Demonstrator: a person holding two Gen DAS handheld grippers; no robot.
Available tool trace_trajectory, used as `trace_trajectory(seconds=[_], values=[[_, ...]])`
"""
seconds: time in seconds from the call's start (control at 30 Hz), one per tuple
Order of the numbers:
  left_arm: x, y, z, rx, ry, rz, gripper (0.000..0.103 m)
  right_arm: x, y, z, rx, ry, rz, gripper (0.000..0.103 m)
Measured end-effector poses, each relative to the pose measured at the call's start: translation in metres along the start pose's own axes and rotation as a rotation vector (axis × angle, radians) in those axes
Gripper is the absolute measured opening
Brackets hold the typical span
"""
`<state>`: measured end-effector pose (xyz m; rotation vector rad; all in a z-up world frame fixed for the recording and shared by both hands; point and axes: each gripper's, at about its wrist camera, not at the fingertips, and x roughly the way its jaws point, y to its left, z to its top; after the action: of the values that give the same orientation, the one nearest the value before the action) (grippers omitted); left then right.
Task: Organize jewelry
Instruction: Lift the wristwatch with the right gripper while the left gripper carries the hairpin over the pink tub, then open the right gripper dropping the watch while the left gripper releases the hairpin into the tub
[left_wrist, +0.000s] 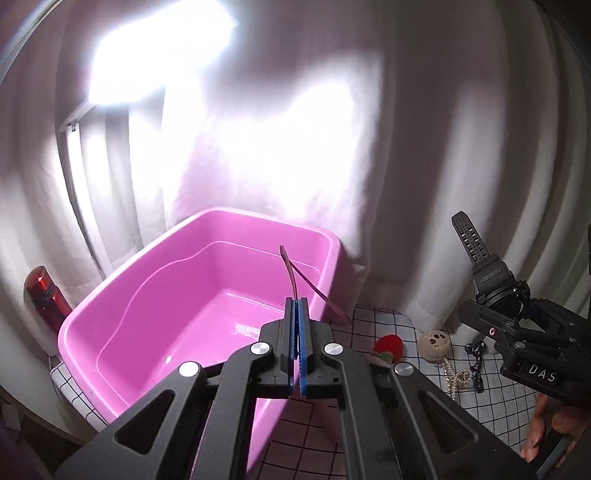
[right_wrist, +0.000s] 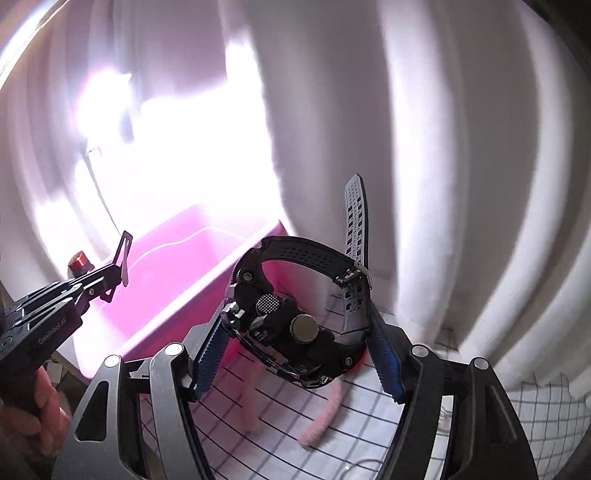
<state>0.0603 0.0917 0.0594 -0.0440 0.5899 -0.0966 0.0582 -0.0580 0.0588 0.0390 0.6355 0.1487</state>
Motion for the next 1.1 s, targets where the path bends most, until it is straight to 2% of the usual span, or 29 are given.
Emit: trace_trajectory(seconds=[0.17, 0.4, 0.63, 0.87, 0.93, 0.97, 1.0, 1.03, 1.07, 1.1], values=[[0.014, 0.054, 0.016, -0.043, -0.001, 0.087, 0.002, 0.046, 0.056, 0.033, -0.088, 0.016, 0.081, 0.067], [0.044, 0.102, 0.008, -0.097, 0.090, 0.136, 0.002, 0.104, 0.117, 0.057, -0.188, 0.106, 0.140, 0.067], [0.068, 0.123, -0.005, -0.135, 0.208, 0.176, 0.002, 0.154, 0.141, 0.049, -0.225, 0.260, 0.154, 0.067], [0.079, 0.131, -0.017, -0.152, 0.276, 0.198, 0.003, 0.172, 0.141, 0.040, -0.222, 0.320, 0.119, 0.068], [0.079, 0.133, -0.019, -0.158, 0.286, 0.205, 0.006, 0.176, 0.139, 0.040, -0.216, 0.337, 0.102, 0.068], [0.078, 0.133, -0.019, -0.156, 0.290, 0.213, 0.014, 0.175, 0.139, 0.039, -0.217, 0.335, 0.099, 0.068], [0.078, 0.133, -0.020, -0.154, 0.292, 0.223, 0.032, 0.174, 0.139, 0.040, -0.223, 0.328, 0.090, 0.068], [0.077, 0.133, -0.020, -0.154, 0.291, 0.232, 0.045, 0.173, 0.140, 0.041, -0.229, 0.318, 0.082, 0.068], [0.074, 0.132, -0.020, -0.155, 0.281, 0.242, 0.064, 0.171, 0.141, 0.042, -0.235, 0.309, 0.075, 0.068], [0.071, 0.132, -0.019, -0.155, 0.266, 0.250, 0.072, 0.170, 0.141, 0.043, -0.239, 0.302, 0.071, 0.068]])
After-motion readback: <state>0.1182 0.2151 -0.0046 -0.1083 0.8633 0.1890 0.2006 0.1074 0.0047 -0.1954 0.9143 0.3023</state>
